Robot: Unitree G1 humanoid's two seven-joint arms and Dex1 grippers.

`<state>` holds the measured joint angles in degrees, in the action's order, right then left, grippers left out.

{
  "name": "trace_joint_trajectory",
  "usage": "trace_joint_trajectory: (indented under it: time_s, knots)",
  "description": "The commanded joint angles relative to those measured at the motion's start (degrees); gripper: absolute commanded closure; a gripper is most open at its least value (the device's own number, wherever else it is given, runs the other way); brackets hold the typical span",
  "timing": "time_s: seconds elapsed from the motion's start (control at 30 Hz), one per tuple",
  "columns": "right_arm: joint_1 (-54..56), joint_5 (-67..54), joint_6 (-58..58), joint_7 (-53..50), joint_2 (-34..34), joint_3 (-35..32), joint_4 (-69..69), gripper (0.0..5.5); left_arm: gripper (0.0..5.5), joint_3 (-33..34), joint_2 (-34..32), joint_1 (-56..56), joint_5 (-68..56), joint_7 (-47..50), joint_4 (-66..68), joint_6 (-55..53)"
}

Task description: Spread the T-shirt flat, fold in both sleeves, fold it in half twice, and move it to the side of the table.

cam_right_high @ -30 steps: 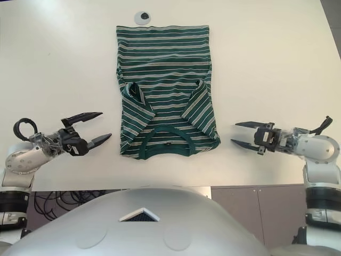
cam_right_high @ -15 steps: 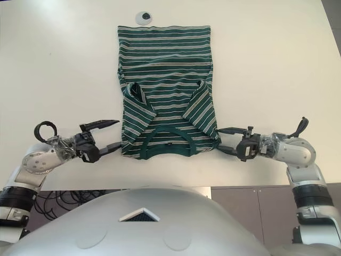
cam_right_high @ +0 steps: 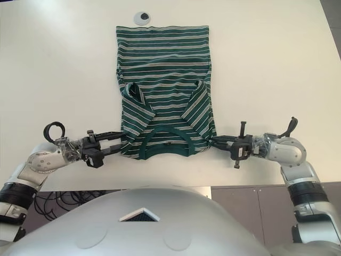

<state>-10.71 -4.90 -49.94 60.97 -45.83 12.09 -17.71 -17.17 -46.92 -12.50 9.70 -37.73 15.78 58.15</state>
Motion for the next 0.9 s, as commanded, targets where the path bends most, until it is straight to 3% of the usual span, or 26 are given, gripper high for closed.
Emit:
trace_joint_trajectory:
  time_s: [0.03, 0.63, 0.9]
  knots:
    - [-0.2, 2.2, 0.9, 0.3, -1.5, 1.3, -1.1, 5.5, 4.2, -5.3, -0.2, -3.6, 7.4, -2.5, 4.8, -3.3]
    - [0.0, -0.2, 2.4, 0.7, -1.7, 1.9, -0.5, 5.5, 5.5, -7.4, -1.2, -2.5, 4.7, -3.3, 5.2, -3.5]
    - [-0.8, -3.5, 5.0, 2.4, -2.2, 2.1, 0.8, 5.5, 5.5, -8.8, -1.6, -2.4, 0.2, -5.2, 3.7, -5.0]
